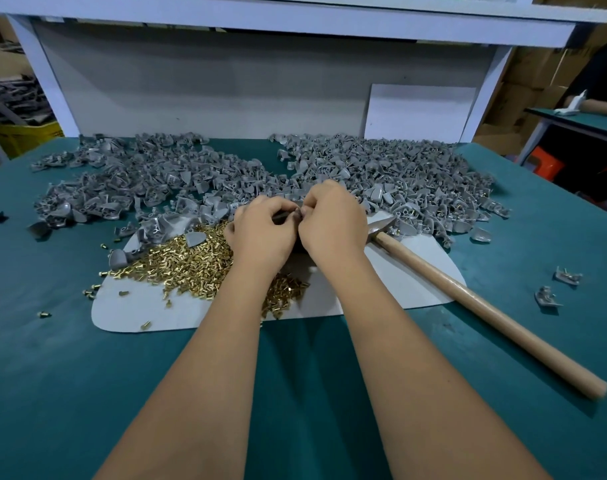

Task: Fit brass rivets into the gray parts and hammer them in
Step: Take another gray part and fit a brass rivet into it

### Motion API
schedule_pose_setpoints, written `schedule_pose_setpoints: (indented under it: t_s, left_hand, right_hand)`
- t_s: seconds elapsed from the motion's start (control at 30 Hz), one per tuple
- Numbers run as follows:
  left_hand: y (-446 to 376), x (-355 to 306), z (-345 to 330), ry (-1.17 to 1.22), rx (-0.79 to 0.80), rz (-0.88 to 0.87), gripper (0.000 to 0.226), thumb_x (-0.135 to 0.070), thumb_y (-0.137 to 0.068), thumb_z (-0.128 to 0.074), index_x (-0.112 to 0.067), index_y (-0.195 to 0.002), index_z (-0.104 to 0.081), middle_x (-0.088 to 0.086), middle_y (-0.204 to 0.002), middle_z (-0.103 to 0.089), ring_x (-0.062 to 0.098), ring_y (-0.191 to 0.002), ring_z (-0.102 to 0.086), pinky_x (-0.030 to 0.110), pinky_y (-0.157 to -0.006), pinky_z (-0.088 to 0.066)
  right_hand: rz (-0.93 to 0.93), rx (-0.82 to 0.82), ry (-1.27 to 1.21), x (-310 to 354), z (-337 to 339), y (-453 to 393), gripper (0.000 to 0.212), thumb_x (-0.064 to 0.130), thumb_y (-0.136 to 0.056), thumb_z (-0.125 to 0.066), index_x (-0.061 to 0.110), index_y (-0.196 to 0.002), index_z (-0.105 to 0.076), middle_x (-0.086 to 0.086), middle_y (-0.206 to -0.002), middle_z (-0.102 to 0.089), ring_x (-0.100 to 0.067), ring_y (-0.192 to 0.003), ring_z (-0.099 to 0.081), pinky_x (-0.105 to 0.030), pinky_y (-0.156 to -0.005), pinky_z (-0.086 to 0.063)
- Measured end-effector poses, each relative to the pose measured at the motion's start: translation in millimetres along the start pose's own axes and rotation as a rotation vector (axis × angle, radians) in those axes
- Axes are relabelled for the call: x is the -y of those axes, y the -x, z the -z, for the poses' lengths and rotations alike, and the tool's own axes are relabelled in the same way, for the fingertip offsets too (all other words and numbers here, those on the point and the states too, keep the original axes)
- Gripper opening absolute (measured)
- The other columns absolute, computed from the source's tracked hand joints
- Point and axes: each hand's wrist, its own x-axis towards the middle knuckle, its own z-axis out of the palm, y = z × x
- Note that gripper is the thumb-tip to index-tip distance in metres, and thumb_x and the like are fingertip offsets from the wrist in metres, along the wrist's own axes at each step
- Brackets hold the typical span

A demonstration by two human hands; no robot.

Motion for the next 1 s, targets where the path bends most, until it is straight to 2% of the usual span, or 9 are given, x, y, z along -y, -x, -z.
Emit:
schedule_pose_setpoints:
  t_s: [0.13, 0.23, 0.3, 0.37, 0.47, 0.53, 0.67, 0.87, 1.0]
  left_hand:
    - [0.6, -0.9, 0.3, -0.005, -0.011, 0.017, 0.018, -0.032, -0.092, -0.062, -0.044, -0.079, -0.059, -0.008, -0.107, -0.063, 0.023, -0.117, -0.051, 0.049, -0.104, -0.036]
    - [0.4, -0.1, -1.1, -0.005, -0.011, 0.025, 0.021, -0.032, -0.091, -0.062, -0.046, -0.076, -0.058, -0.011, -0.106, -0.061, 0.022, -0.118, -0.050, 0.048, -0.107, -0.033]
    - [0.1, -0.6, -2.2, -0.034, -0.017, 0.043, 0.021, -0.033, -0.092, -0.061, -0.046, -0.076, -0.058, -0.015, -0.103, -0.056, 0.021, -0.120, -0.046, 0.044, -0.107, -0.026]
    - [0.3, -1.6, -3.6, -0.083, -0.024, 0.067, 0.015, -0.036, -0.092, -0.058, -0.045, -0.081, -0.060, -0.018, -0.104, -0.052, 0.021, -0.124, -0.040, 0.043, -0.101, -0.021]
    - [0.8, -1.5, -5.1, -0.108, -0.017, 0.081, 0.012, -0.036, -0.093, -0.057, -0.044, -0.086, -0.061, -0.016, -0.112, -0.054, 0.021, -0.126, -0.035, 0.043, -0.096, -0.018]
    - [1.1, -1.0, -5.8, -0.100, -0.016, 0.080, 0.011, -0.036, -0.093, -0.058, -0.043, -0.085, -0.061, -0.016, -0.117, -0.056, 0.021, -0.127, -0.033, 0.042, -0.096, -0.017]
    - [1.9, 0.1, -5.2, -0.074, -0.003, 0.076, 0.010, -0.037, -0.093, -0.059, -0.042, -0.084, -0.061, -0.021, -0.108, -0.048, 0.019, -0.126, -0.031, 0.042, -0.098, -0.017]
    - [3.1, -1.6, -2.2, -0.024, 0.004, 0.090, 0.009, -0.038, -0.092, -0.062, -0.040, -0.084, -0.063, -0.022, -0.109, -0.050, 0.019, -0.128, -0.030, 0.042, -0.101, -0.018]
    - [3.9, -2.3, 0.9, 0.006, 0.011, 0.098, 0.009, -0.037, -0.092, -0.064, -0.041, -0.083, -0.063, -0.018, -0.118, -0.058, 0.022, -0.129, -0.031, 0.047, -0.107, -0.022]
  right_hand:
    - [0.068, -0.054, -0.024, -4.8, -4.2, 2.0, 0.019, 0.014, -0.088, -0.058, 0.024, -0.074, -0.051, 0.006, -0.086, -0.048, -0.018, -0.075, -0.044, -0.031, -0.076, -0.038]
    - [0.090, -0.084, -0.014, -6.7, -8.1, 5.4, 0.017, 0.017, -0.090, -0.057, 0.025, -0.076, -0.051, 0.008, -0.089, -0.052, -0.018, -0.086, -0.051, -0.033, -0.082, -0.029]
    - [0.066, -0.100, -0.045, -10.8, -11.0, 7.5, 0.012, 0.022, -0.092, -0.056, 0.026, -0.080, -0.057, 0.010, -0.095, -0.057, -0.016, -0.097, -0.050, -0.035, -0.089, -0.025]
    - [0.020, -0.085, -0.128, -13.7, -11.8, 8.7, 0.011, 0.025, -0.092, -0.055, 0.027, -0.084, -0.061, 0.011, -0.099, -0.059, -0.015, -0.102, -0.050, -0.039, -0.096, -0.025]
    - [-0.057, -0.057, -0.307, -14.3, -8.9, 9.6, 0.018, 0.028, -0.095, -0.048, 0.028, -0.081, -0.059, 0.011, -0.090, -0.060, -0.015, -0.097, -0.052, -0.039, -0.096, -0.024]
    - [-0.137, -0.061, -0.491, -14.4, -5.9, 9.7, 0.020, 0.027, -0.096, -0.044, 0.027, -0.083, -0.058, 0.011, -0.081, -0.060, -0.014, -0.088, -0.055, -0.040, -0.098, -0.029]
    - [-0.263, -0.044, -0.732, -16.4, -0.1, 6.5, 0.023, 0.021, -0.097, -0.042, 0.023, -0.086, -0.062, 0.004, -0.080, -0.066, -0.019, -0.088, -0.060, -0.050, -0.098, -0.041]
    - [-0.261, -0.013, -0.733, -19.1, 1.7, 5.6, 0.023, 0.019, -0.095, -0.047, 0.028, -0.081, -0.063, 0.010, -0.075, -0.066, -0.011, -0.079, -0.058, -0.047, -0.093, -0.046]
    - [-0.222, -0.001, -0.694, -19.6, 1.4, 5.0, 0.020, 0.021, -0.094, -0.049, 0.024, -0.083, -0.066, 0.006, -0.081, -0.067, -0.014, -0.086, -0.059, -0.046, -0.093, -0.045]
